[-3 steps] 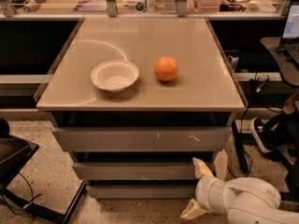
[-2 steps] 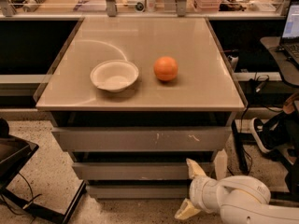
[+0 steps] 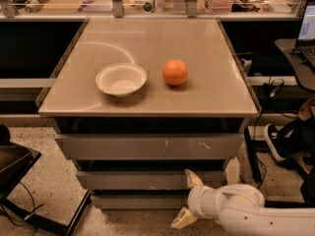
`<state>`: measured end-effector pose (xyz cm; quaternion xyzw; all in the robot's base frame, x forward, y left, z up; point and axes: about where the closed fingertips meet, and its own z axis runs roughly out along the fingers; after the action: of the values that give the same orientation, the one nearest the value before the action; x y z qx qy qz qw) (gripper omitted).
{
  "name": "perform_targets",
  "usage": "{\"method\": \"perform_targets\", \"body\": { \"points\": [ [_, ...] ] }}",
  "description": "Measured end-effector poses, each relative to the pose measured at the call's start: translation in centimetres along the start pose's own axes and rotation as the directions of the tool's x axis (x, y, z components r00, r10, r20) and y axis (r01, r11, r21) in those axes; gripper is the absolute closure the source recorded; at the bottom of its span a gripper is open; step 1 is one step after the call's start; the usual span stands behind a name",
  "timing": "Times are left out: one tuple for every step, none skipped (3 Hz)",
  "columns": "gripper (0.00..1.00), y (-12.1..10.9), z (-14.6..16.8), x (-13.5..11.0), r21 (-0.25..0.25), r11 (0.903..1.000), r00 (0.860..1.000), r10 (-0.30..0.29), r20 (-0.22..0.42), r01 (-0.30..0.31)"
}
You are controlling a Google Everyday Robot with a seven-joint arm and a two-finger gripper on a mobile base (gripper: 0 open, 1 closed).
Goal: Open middle drawer
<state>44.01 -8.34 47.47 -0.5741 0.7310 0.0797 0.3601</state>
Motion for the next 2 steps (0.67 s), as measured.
{"method": "perform_targets", "body": {
  "points": [
    [0.0, -2.59, 2.65, 1.23, 0.014, 0.9993, 0.999, 0.034, 0.004, -0.034],
    [0.0, -2.59, 2.66, 1.23, 0.014, 0.9993, 0.999, 0.034, 0.004, -0.034]
  ]
}}
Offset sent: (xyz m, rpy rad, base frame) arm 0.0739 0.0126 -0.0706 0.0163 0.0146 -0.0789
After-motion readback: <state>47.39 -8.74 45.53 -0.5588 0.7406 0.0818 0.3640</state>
